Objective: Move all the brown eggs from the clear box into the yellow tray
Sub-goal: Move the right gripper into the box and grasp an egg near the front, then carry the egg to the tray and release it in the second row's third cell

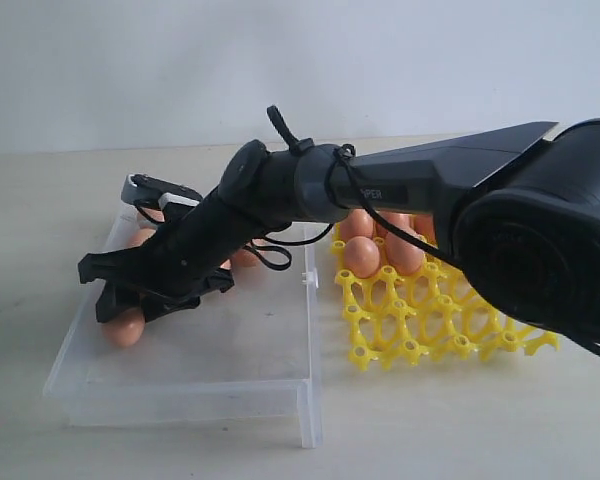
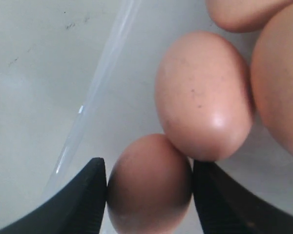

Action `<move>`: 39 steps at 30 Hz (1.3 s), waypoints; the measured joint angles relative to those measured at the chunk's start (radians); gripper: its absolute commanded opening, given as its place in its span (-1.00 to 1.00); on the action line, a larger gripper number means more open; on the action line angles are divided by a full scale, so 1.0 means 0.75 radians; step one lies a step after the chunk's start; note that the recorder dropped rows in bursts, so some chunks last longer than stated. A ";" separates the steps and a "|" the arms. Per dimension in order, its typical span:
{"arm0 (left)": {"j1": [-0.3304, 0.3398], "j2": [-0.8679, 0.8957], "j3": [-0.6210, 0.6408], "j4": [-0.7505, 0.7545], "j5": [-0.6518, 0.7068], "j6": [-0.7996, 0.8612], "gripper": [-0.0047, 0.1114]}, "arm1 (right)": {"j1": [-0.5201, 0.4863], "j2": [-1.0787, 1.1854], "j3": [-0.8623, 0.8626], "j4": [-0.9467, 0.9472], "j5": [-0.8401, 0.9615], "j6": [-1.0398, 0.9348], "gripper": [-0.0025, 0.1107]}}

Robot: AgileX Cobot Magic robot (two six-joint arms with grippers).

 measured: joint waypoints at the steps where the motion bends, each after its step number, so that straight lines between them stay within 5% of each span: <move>1: 0.000 0.000 0.000 0.000 0.000 0.000 -0.92 | 0.000 -0.014 0.000 -0.042 -0.006 0.000 -0.96; 11: 0.000 0.000 0.000 0.000 0.000 0.000 -0.92 | 0.000 -0.325 0.284 -0.240 -0.418 -0.015 -0.96; 23: 0.000 0.000 0.000 0.000 0.000 0.000 -0.92 | -0.071 -0.942 1.176 -0.384 -1.206 -0.145 -0.96; 29: 0.000 0.000 0.000 0.000 0.000 0.000 -0.92 | -0.272 -1.099 1.440 -0.389 -1.283 -0.156 -0.96; 39: 0.000 0.000 0.000 0.000 0.000 0.000 -0.92 | -0.513 -1.025 1.466 -0.507 -1.282 0.030 -0.96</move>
